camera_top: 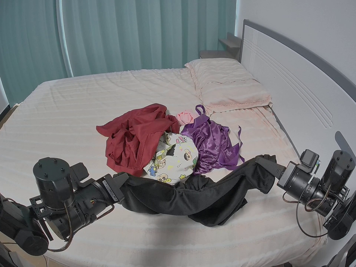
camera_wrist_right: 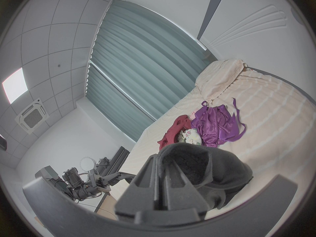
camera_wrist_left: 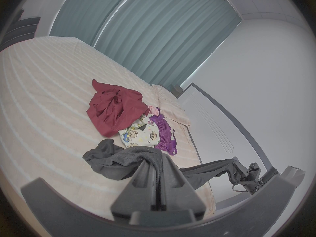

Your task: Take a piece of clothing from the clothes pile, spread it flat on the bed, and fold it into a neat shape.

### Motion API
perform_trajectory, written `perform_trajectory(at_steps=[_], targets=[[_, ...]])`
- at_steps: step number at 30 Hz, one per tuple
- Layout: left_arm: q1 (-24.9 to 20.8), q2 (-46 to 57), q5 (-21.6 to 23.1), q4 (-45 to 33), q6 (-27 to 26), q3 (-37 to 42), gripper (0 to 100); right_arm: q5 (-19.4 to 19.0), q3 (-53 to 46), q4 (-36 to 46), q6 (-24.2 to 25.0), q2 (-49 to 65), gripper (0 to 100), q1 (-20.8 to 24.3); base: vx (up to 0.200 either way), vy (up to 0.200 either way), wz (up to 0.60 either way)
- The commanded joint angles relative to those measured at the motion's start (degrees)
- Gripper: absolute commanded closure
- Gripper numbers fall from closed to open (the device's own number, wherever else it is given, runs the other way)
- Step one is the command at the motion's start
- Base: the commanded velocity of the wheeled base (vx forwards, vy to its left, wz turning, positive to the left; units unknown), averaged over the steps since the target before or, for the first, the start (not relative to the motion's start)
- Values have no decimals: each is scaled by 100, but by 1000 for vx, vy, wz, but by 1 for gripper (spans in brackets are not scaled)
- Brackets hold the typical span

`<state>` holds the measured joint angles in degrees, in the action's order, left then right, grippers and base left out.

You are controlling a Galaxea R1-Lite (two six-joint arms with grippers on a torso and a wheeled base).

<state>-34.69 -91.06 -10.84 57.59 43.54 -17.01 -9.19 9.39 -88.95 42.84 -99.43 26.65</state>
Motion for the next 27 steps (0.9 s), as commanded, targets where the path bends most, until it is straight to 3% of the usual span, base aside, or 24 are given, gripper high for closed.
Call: perform_trajectory(at_steps=[1,20,27], targets=[[-2,-175,-6,7,5,13,100,5,-16,-61,-4,-121,100,25,-200,0,0],[7,1,11,-11,146,13,100,225,2,-61,-39,-130,100,165,-11,0,0],[7,36,11,-11,146,31,100,269,11,-61,-47,-77,100,183,0,200,0]])
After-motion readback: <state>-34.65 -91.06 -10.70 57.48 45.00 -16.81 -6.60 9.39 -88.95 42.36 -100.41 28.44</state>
